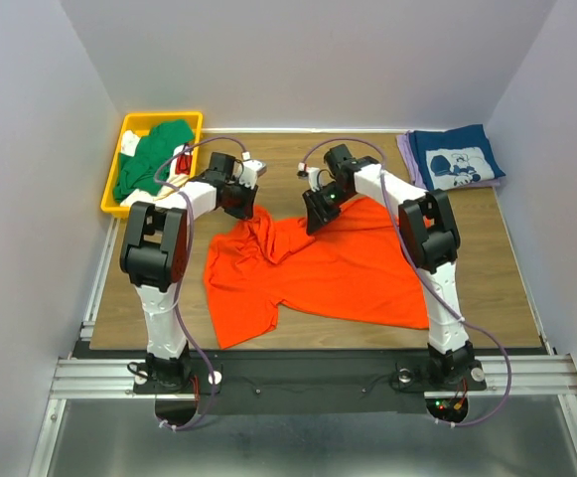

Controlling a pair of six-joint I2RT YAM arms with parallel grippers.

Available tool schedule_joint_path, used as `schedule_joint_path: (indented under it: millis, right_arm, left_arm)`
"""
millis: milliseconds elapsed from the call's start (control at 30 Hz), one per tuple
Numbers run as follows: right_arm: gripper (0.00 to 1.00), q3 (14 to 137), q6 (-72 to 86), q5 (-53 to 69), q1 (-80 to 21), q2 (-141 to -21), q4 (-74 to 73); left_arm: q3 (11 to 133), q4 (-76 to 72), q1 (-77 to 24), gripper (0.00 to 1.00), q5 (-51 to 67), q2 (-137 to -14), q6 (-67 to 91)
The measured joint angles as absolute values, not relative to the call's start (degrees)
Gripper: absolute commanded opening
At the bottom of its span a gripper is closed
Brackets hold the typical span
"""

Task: Fold and stack the t-shirts
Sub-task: Flatten the tshirt out

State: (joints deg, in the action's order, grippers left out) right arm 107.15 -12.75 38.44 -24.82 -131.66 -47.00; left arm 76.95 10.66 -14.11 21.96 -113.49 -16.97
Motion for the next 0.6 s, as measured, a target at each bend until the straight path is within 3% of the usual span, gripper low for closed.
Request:
schedule_joint_path:
  millis: [67, 167, 300, 600]
  right_arm:
    - [0.21, 106.9, -13.1, 39.2, -24.8, -131.6, -46.7]
    - [0.01, 105.1, -14.1, 40.5, -24.8, -130.7, -46.0]
    - [0.01, 100.3, -16.3, 41.6, -24.8, -127.4, -45.9]
    - [0.0, 87.1, -23.9, 43.0, -24.9, -113.2, -44.8]
  left_arm:
    - [77.0, 11.1, -13.4, 0.13, 21.8, -113.6, -16.6]
    - [77.9, 11.8, -12.4, 0.06, 21.5, -114.1, -16.1]
    - [78.8, 12.0, -11.5, 0.0, 21.4, -114.7, -15.8]
    - [78.9, 13.2, -9.8, 0.0, 21.3, -115.2, -15.2]
